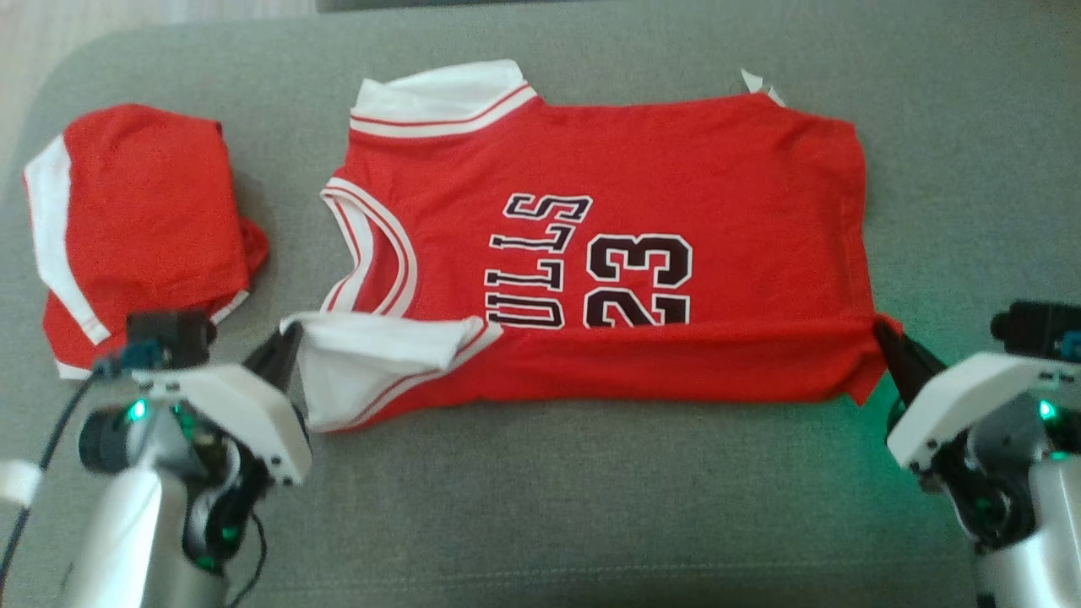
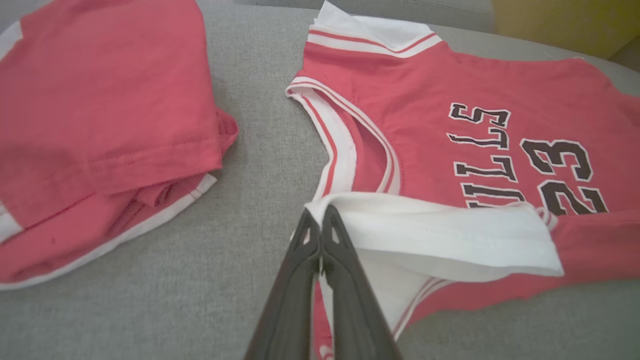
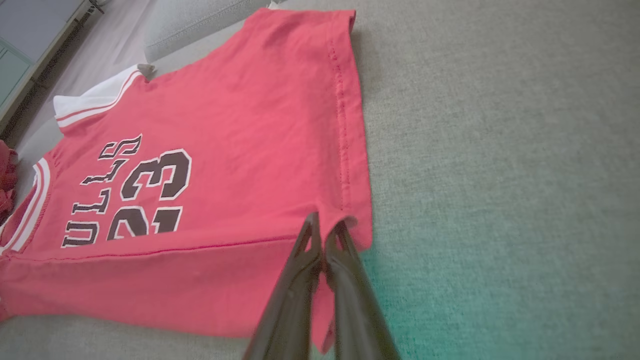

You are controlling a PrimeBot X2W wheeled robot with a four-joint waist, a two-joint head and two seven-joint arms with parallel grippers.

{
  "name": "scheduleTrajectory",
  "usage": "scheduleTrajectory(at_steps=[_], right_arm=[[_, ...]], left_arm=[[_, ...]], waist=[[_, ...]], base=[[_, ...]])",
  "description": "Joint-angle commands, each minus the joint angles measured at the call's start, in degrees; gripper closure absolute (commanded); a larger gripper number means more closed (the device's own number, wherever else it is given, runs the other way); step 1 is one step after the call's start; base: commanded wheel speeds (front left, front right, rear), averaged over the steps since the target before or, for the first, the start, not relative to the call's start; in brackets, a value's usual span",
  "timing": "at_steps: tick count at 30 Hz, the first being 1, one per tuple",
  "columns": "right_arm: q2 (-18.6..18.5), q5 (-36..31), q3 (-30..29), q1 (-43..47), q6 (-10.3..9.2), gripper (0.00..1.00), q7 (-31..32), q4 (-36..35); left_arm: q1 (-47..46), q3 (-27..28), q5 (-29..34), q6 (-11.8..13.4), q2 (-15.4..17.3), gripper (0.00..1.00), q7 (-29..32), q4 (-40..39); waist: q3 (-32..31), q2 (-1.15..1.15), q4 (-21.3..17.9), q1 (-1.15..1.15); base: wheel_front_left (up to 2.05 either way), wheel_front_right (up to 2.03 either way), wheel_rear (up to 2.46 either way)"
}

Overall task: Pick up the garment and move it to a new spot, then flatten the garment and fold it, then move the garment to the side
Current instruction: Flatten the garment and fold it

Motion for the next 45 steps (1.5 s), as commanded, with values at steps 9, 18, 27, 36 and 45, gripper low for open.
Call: scheduleTrajectory(at_steps=[9,18,27,36,45], right_arm=[[-1.6,0.4,3.8,-7.0,-0.05,0.0,-10.2,1.1],[-2.3,-8.0,6.4,-4.2,-0.05,0.0,-28.9,-3.5],[-0.7,-12.7,6.2,3.2,-0.05,0.0,-35.0,-8.2],[0.6,-12.9,5.9,7.1,-0.05,0.0,-33.9,-8.8],[0.6,-12.5,5.7,7.4,-0.05,0.0,-32.9,-8.1]], left_arm=[[-10.8,1.8,0.0,-0.6,0.3,0.0,-7.9,6.7],[-9.2,2.5,4.7,3.4,-2.6,0.0,-28.1,6.3],[-0.3,2.2,8.6,6.2,-4.1,0.0,-34.2,1.3],[4.9,1.9,8.8,6.5,-4.9,0.0,-34.3,0.8],[5.3,0.9,9.1,6.2,-5.0,0.0,-34.3,1.9]], waist=[[4.1,0.0,-0.7,0.0],[4.0,0.0,-0.7,0.0],[0.9,0.0,-1.6,0.0],[-0.9,0.0,-1.7,0.0],[-1.1,0.0,-1.6,0.0]], base=[[0.0,0.0,0.0],[0.0,0.0,0.0],[0.0,0.0,0.0],[0.0,0.0,0.0],[0.0,0.0,0.0]])
